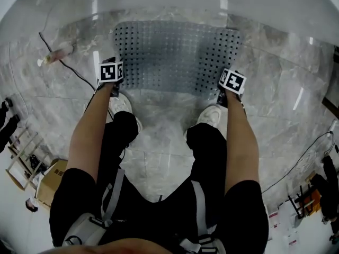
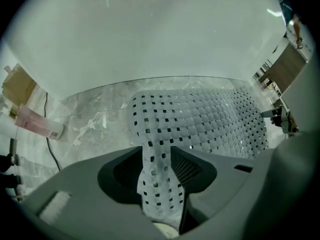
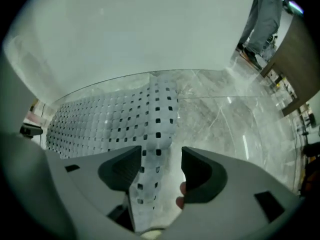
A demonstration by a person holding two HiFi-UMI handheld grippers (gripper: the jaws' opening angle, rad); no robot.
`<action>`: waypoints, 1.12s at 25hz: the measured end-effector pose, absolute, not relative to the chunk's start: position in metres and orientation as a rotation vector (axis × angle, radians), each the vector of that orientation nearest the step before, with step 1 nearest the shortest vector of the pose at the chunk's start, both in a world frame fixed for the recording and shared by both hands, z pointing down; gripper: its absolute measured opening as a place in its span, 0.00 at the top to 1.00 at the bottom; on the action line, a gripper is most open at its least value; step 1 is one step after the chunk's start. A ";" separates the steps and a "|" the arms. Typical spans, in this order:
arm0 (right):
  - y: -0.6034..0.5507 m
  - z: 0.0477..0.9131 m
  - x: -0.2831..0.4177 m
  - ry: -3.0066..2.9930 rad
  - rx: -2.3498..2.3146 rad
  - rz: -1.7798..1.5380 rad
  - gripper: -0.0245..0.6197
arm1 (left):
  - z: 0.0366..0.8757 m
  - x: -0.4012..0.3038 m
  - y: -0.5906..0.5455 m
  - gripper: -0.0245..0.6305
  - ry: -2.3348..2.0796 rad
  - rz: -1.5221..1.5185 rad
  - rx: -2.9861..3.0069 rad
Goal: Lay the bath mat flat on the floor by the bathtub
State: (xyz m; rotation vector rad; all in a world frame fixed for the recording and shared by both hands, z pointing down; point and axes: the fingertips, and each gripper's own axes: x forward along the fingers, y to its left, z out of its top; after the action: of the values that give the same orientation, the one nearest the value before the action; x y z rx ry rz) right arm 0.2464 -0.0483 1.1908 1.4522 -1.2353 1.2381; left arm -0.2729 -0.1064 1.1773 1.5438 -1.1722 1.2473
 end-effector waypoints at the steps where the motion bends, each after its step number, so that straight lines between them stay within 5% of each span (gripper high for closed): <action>1: -0.048 1.180 0.242 -1.265 1.438 1.204 0.60 | 1.169 -0.270 -0.105 0.71 -1.164 1.245 1.547; 4: -0.048 1.132 0.214 -1.395 1.385 1.114 0.61 | 1.128 -0.254 -0.100 0.71 -1.153 1.219 1.588; 6: -0.049 1.086 0.196 -1.475 1.380 1.045 0.77 | 1.084 -0.241 -0.098 0.72 -1.180 1.171 1.632; 9: -0.047 1.002 0.169 -1.549 1.429 0.990 0.95 | 1.003 -0.214 -0.091 0.96 -1.231 1.088 1.730; 19: -0.057 0.691 0.096 -1.853 1.637 0.955 0.95 | 0.688 -0.136 -0.102 0.96 -1.275 0.844 2.009; 28: -0.123 0.421 0.105 -2.131 1.936 0.722 0.95 | 0.404 -0.127 -0.161 0.96 -1.488 0.533 2.235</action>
State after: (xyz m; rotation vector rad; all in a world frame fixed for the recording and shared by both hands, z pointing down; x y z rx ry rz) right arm 0.1054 -0.1233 0.4205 1.9360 -2.1310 0.7215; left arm -0.1274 -0.1607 0.4043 2.2345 -1.4875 0.5326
